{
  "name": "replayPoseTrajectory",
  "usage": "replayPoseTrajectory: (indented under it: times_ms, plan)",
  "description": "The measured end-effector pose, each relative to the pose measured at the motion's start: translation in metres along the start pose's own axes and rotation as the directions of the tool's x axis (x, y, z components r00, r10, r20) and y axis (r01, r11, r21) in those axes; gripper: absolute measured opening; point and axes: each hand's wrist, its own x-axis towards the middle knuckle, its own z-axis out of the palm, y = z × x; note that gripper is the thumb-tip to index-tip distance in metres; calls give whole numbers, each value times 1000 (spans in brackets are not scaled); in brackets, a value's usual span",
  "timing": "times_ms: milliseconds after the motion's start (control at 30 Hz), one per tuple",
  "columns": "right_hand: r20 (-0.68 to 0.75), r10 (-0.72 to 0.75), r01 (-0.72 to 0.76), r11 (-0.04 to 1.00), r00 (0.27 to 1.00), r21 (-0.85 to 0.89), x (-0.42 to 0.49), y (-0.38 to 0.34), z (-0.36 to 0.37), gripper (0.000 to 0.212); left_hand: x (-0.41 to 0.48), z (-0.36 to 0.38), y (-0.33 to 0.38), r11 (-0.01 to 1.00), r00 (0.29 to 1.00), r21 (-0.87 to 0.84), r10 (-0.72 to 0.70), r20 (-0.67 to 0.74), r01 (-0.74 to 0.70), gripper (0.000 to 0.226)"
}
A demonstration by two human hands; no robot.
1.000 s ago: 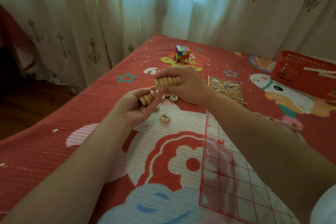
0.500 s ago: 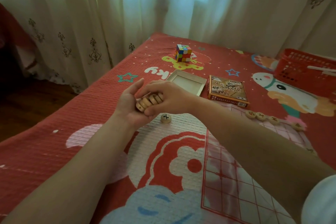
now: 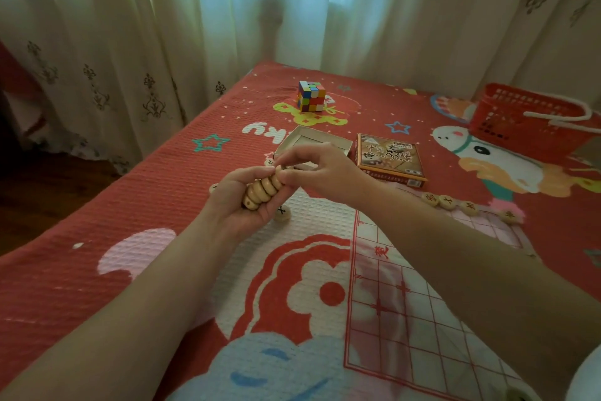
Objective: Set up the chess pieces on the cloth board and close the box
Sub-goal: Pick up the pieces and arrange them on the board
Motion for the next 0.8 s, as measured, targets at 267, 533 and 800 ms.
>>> replayPoseTrajectory:
  times_ms: [267,533,800]
  plan:
    - [-169,-265,171,887,949,-428,-58,1,-38,29,12,22,-28,969,995,242,-76,60,59,27]
    - [-368,-116,-22,936,923,-350,-133,25,-61,36,29,60,-76,736,960,670,-247,133,97,14]
    - [-452,-50,-62,971,890,-231,-177,31,-70,48,33,79,-113,586,935,807,-319,153,68,40]
